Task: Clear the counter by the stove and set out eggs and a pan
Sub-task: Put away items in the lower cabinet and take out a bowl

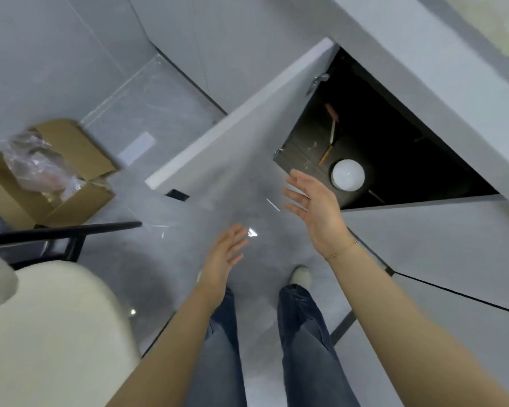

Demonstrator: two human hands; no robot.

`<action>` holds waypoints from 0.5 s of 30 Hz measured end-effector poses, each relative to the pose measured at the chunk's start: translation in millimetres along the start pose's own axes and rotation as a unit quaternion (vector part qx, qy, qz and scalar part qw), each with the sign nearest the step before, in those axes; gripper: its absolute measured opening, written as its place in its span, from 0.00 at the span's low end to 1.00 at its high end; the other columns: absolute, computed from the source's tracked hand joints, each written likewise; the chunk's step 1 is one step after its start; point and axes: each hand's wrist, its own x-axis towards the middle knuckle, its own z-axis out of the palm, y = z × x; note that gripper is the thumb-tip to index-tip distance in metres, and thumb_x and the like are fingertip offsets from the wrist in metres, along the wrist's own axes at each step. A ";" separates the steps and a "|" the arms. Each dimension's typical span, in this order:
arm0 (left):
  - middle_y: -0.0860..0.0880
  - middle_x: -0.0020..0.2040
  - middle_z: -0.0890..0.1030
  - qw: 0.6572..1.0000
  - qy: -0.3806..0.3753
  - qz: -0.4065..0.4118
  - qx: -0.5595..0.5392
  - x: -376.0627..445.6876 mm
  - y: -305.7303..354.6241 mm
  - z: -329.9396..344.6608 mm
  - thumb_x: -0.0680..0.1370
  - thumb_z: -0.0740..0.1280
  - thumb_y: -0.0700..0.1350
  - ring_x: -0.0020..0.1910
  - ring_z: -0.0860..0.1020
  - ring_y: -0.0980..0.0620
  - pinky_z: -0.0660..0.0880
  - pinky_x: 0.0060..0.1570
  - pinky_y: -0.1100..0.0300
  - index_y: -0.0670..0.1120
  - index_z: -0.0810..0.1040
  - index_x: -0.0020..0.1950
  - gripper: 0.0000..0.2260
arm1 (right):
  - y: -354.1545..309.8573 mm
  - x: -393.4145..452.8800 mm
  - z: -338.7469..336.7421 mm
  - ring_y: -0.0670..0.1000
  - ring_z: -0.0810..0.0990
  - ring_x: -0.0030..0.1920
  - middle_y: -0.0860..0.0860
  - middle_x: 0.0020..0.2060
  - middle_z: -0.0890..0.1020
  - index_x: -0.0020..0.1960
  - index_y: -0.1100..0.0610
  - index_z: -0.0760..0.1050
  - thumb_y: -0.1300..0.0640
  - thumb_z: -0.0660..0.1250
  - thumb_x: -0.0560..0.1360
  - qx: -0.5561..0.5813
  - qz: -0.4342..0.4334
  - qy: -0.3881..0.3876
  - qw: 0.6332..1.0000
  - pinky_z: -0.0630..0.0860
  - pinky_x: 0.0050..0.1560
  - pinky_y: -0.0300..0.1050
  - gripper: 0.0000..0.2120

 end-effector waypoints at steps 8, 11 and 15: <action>0.47 0.59 0.82 0.997 0.026 -0.072 -0.022 93.5 -68.1 118.8 0.79 0.64 0.40 0.60 0.79 0.48 0.74 0.55 0.60 0.47 0.78 0.60 0.11 | 47.0 101.0 -164.4 0.55 0.79 0.53 0.55 0.52 0.78 0.61 0.61 0.73 0.62 0.60 0.80 -0.099 0.103 0.083 0.986 0.77 0.57 0.48 0.11; 0.47 0.60 0.81 0.997 0.008 -0.072 0.006 132.8 -89.7 134.0 0.80 0.61 0.39 0.60 0.78 0.48 0.73 0.59 0.58 0.46 0.78 0.60 0.11 | 77.8 150.5 -195.3 0.57 0.78 0.56 0.59 0.59 0.77 0.54 0.59 0.72 0.59 0.59 0.81 -0.040 0.143 0.078 0.986 0.75 0.59 0.49 0.06; 0.50 0.59 0.81 0.998 -0.009 -0.055 0.042 186.6 -114.8 120.5 0.81 0.58 0.40 0.58 0.78 0.52 0.71 0.61 0.58 0.47 0.78 0.60 0.12 | 130.3 221.8 -212.5 0.55 0.79 0.49 0.59 0.51 0.78 0.48 0.60 0.71 0.59 0.57 0.82 0.024 0.172 0.092 0.980 0.72 0.64 0.51 0.07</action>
